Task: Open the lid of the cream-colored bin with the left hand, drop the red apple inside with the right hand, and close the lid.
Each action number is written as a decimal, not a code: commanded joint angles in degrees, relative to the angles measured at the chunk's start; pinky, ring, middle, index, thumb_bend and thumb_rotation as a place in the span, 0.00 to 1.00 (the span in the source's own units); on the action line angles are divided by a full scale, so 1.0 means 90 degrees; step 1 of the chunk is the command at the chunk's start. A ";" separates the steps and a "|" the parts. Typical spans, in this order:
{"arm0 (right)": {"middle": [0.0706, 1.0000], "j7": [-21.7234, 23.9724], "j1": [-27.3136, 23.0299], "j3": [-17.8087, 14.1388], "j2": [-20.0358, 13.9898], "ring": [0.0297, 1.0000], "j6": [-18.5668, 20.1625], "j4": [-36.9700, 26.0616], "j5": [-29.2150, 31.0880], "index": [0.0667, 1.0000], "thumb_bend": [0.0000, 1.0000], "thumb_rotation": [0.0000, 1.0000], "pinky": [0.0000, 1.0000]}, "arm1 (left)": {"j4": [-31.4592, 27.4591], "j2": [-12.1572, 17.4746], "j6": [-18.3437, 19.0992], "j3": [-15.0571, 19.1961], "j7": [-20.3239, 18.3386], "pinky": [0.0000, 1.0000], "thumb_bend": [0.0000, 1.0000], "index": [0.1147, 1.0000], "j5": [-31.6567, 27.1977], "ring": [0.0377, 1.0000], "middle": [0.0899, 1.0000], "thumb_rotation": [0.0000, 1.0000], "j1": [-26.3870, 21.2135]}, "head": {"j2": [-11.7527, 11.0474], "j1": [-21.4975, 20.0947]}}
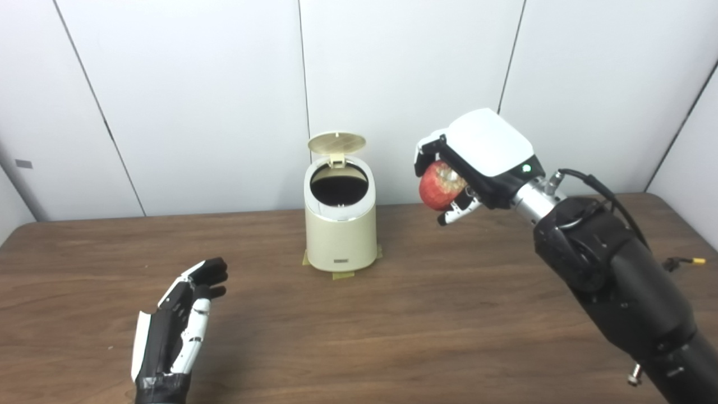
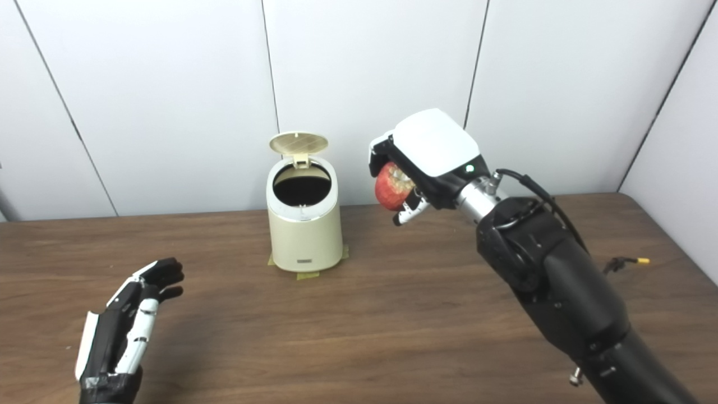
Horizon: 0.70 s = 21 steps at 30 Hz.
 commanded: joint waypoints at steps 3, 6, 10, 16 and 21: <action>0.53 -0.0129 -0.0655 -0.0056 0.0297 0.41 -0.0486 -0.0046 0.0037 0.43 0.51 0.00 0.33 | 0.0115 0.0023 -0.0093 0.0070 0.0065 0.78 0.18 0.77 -0.0051 0.78 0.78 0.67 -0.0141 | 0.0006 -0.0018; 0.54 -0.0322 -0.0792 -0.0070 0.0513 0.40 -0.0754 0.0197 0.0014 0.43 0.51 0.00 0.33 | 0.0239 0.0014 -0.0172 0.0088 0.0069 0.77 0.18 0.77 -0.0066 0.78 0.78 0.67 -0.0181 | -0.0006 -0.0003; 0.53 -0.1491 -0.0920 -0.0099 0.0728 0.40 -0.1584 0.1082 0.0002 0.43 0.51 0.00 0.33 | 0.0285 0.0025 -0.0185 0.0057 0.0057 0.76 0.18 0.77 0.0000 0.78 0.78 0.66 -0.0194 | -0.0033 0.0034; 0.52 -0.2836 -0.1270 0.0029 0.0962 0.42 -0.2518 0.2539 -0.0134 0.41 0.50 0.00 0.36 | 0.0299 -0.0006 -0.0199 0.0008 0.0074 0.77 0.19 0.77 0.0073 0.78 0.78 0.67 -0.0187 | -0.0056 0.0067; 0.55 -0.3051 -0.1586 0.0233 0.1085 0.42 -0.2675 0.3299 -0.0345 0.43 0.49 0.00 0.32 | 0.0326 0.0005 -0.0288 -0.0070 0.0065 0.76 0.20 0.76 0.0184 0.78 0.78 0.68 -0.0181 | -0.0063 0.0091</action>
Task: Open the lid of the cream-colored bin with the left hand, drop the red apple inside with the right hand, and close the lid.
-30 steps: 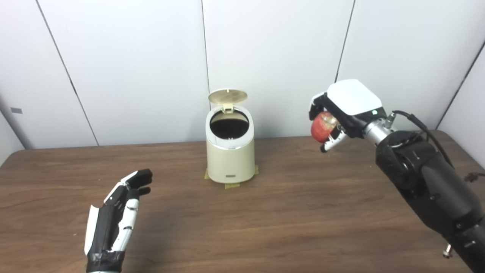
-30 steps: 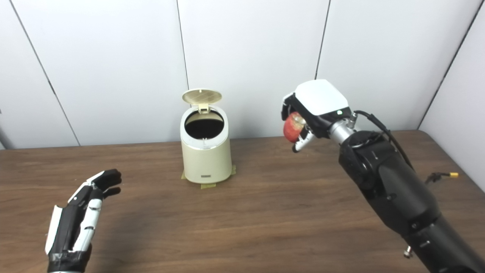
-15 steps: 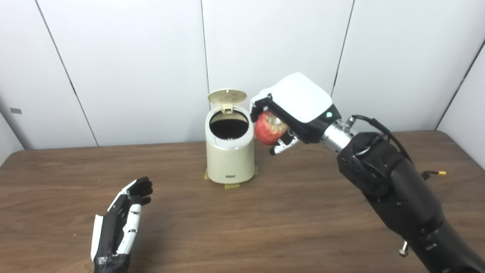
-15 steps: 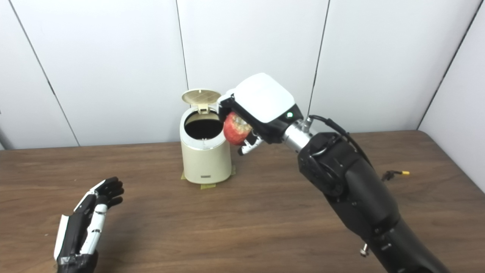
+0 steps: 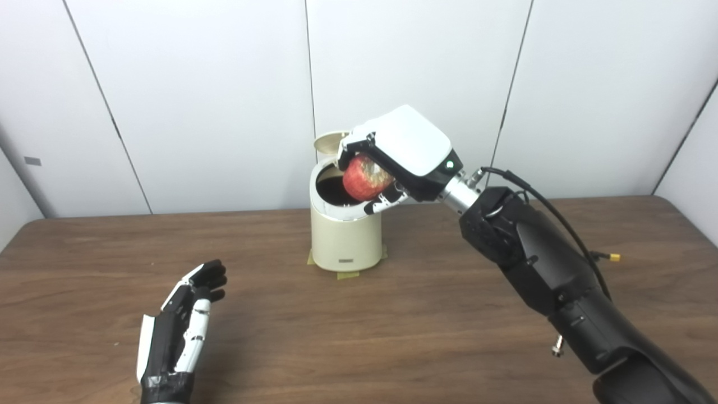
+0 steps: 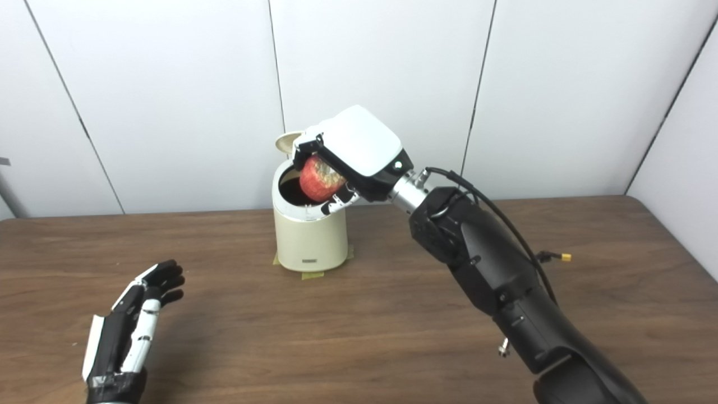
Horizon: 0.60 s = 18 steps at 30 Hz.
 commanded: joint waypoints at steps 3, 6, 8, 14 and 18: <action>0.54 -0.0441 -0.0668 0.0087 0.0100 0.42 -0.0211 0.0415 -0.0046 0.42 0.49 0.00 0.32 | 0.0039 0.0014 -0.0310 -0.0095 0.0030 0.76 0.20 0.76 0.0172 0.78 0.78 0.68 -0.0080 | 0.0002 0.0019; 0.52 -0.0774 -0.0832 0.0209 0.0169 0.44 -0.0343 0.0863 -0.0107 0.41 0.50 0.00 0.35 | 0.0004 -0.0005 -0.0258 -0.0119 0.0054 0.77 0.20 0.76 0.0218 0.78 0.78 0.70 -0.0064 | 0.0007 0.0038; 0.52 -0.0953 -0.0908 0.0282 0.0221 0.44 -0.0372 0.1097 -0.0164 0.41 0.50 0.00 0.36 | -0.0011 -0.0013 -0.0236 -0.0126 0.0065 0.78 0.20 0.76 0.0234 0.79 0.78 0.71 -0.0057 | 0.0009 0.0046; 0.51 -0.1557 -0.1108 0.0485 0.0379 0.45 -0.0513 0.1808 -0.0232 0.40 0.50 0.00 0.37 | -0.0041 -0.0039 -0.0256 -0.0161 0.0058 0.77 0.19 0.76 0.0229 0.79 0.78 0.69 -0.0039 | 0.0007 0.0081; 0.51 -0.2020 -0.1201 0.0640 0.0449 0.45 -0.0523 0.2182 -0.0366 0.39 0.50 0.00 0.37 | -0.0046 -0.0029 -0.0289 -0.0178 0.0065 0.76 0.19 0.76 0.0267 0.78 0.78 0.70 -0.0035 | 0.0018 0.0082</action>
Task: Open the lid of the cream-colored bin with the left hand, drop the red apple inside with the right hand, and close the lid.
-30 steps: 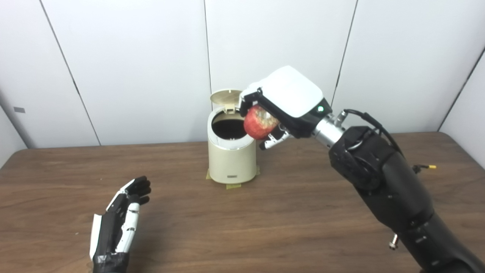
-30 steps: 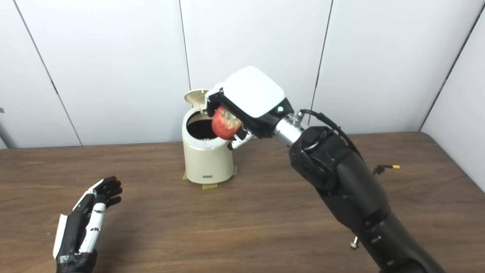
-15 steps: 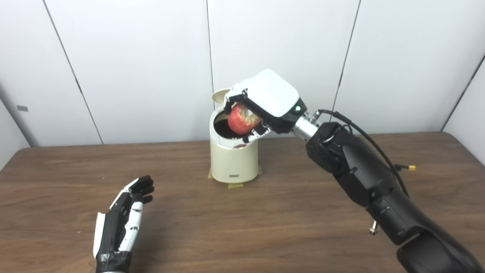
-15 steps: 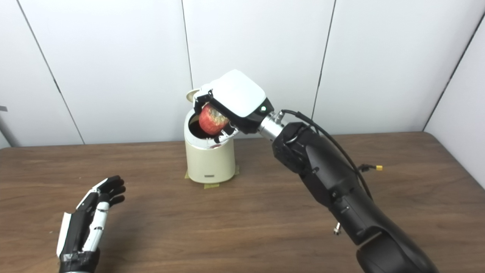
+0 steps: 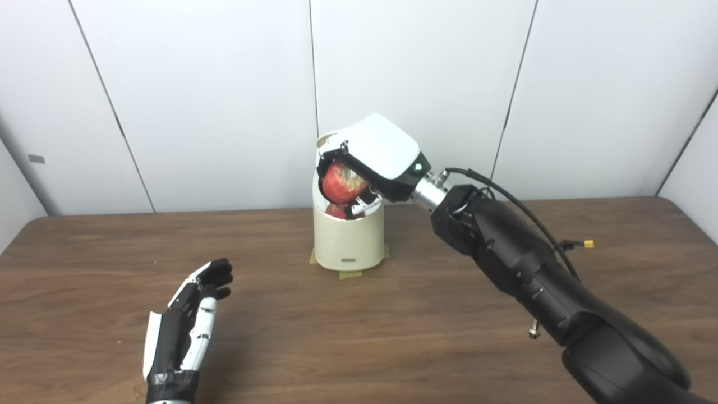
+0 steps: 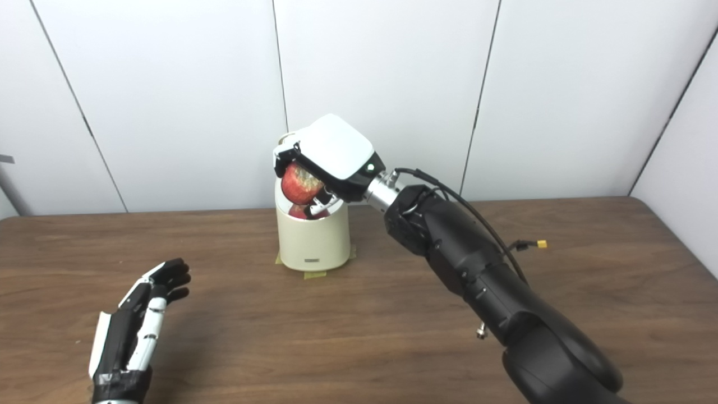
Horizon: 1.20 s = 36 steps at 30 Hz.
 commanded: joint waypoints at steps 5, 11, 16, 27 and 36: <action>0.51 -0.0413 -0.0463 0.0075 -0.0020 0.45 0.0100 0.0083 -0.0057 0.40 0.50 0.00 0.37 | -0.0071 -0.0050 -0.0245 -0.0076 0.0047 0.76 0.19 0.76 0.0136 0.78 0.78 0.70 -0.0010 | 0.0017 -0.0006; 0.50 -0.0433 -0.0412 0.0082 -0.0028 0.47 0.0331 0.0027 -0.0118 0.39 0.50 0.00 0.37 | -0.0081 -0.0047 -0.0226 -0.0069 0.0027 0.76 0.18 0.76 0.0085 0.79 0.78 0.70 -0.0012 | 0.0029 -0.0025; 0.52 -0.0335 -0.0276 0.0095 -0.0064 0.48 0.0951 -0.0291 -0.0421 0.42 0.49 0.00 0.37 | -0.0094 -0.0031 -0.0198 -0.0066 0.0031 0.77 0.19 0.76 0.0123 0.78 0.78 0.71 -0.0004 | 0.0041 -0.0050; 0.65 0.0114 -0.0125 0.0167 -0.0210 0.58 0.1554 -0.0835 -0.0663 0.46 0.48 0.00 0.43 | -0.0095 0.0017 -0.0184 -0.0052 -0.0002 0.76 0.19 0.76 0.0096 0.78 0.78 0.73 0.0000 | 0.0049 -0.0095; 0.67 0.0167 -0.0058 0.0109 -0.0228 0.60 0.1475 -0.0928 -0.0541 0.59 1.00 0.03 0.47 | -0.0109 0.0007 -0.0172 -0.0061 -0.0004 0.76 0.20 0.76 0.0076 0.78 0.78 0.69 -0.0002 | 0.0053 -0.0073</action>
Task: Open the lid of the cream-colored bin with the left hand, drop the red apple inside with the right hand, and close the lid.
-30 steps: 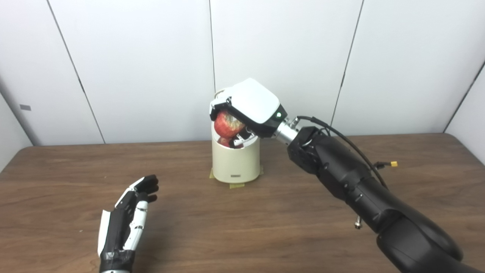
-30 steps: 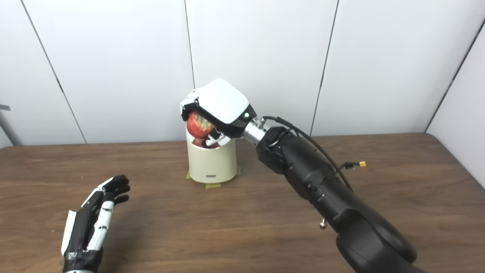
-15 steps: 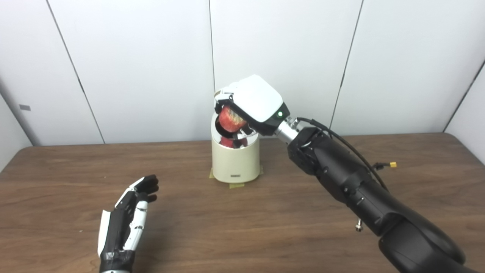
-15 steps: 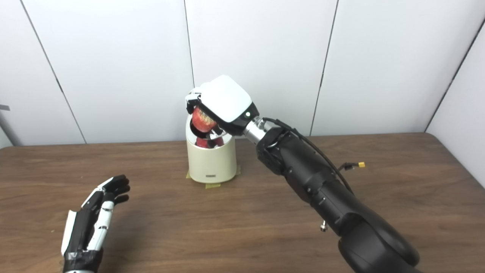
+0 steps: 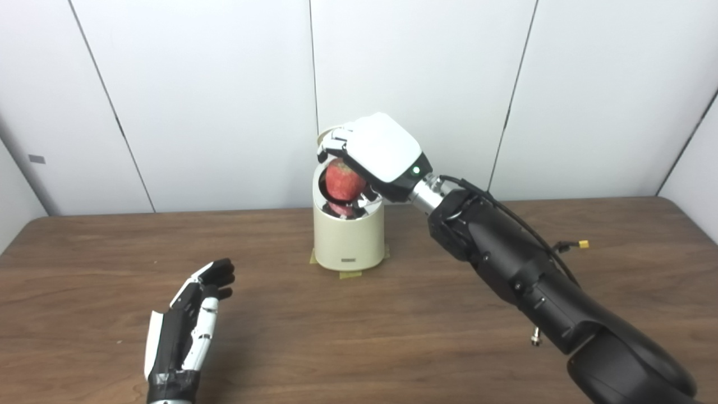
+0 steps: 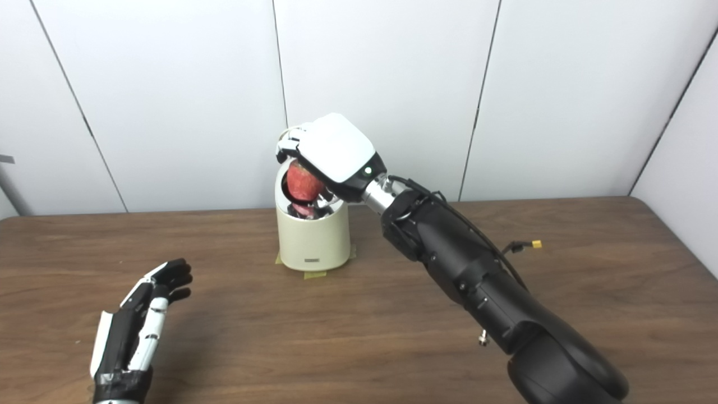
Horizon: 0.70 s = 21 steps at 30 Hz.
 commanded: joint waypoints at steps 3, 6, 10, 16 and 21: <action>0.67 -0.0177 -0.0255 -0.0134 -0.0104 0.59 0.0043 -0.0140 0.0140 0.60 1.00 0.04 0.45 | -0.0080 -0.0003 -0.0179 -0.0050 0.0005 0.76 0.20 0.76 0.0017 0.78 0.78 0.69 -0.0008 | 0.0010 0.0002; 0.67 -0.0171 -0.0249 -0.0145 -0.0103 0.59 0.0004 -0.0113 0.0200 0.60 1.00 0.04 0.45 | -0.0077 0.0004 -0.0176 -0.0055 0.0006 0.76 0.20 0.76 0.0045 0.78 0.78 0.70 -0.0013 | 0.0010 0.0002; 0.68 -0.0141 -0.0243 -0.0128 -0.0112 0.60 0.0055 -0.0142 0.0194 0.60 1.00 0.04 0.47 | -0.0075 -0.0004 -0.0140 -0.0051 0.0015 0.77 0.20 0.76 0.0053 0.79 0.78 0.71 -0.0012 | 0.0010 0.0002; 0.66 -0.0250 -0.0173 -0.0154 -0.0117 0.57 0.0023 -0.0190 0.0231 0.59 0.98 0.06 0.44 | -0.0065 -0.0016 -0.0154 -0.0051 0.0019 0.77 0.21 0.76 0.0043 0.79 0.78 0.71 -0.0017 | 0.0005 0.0009; 0.47 -0.1328 0.0042 -0.0363 -0.0086 0.39 -0.0432 -0.0235 0.0473 0.45 0.59 0.11 0.34 | -0.0065 -0.0006 -0.0166 -0.0061 0.0013 0.76 0.21 0.76 0.0061 0.78 0.78 0.72 -0.0020 | 0.0006 0.0013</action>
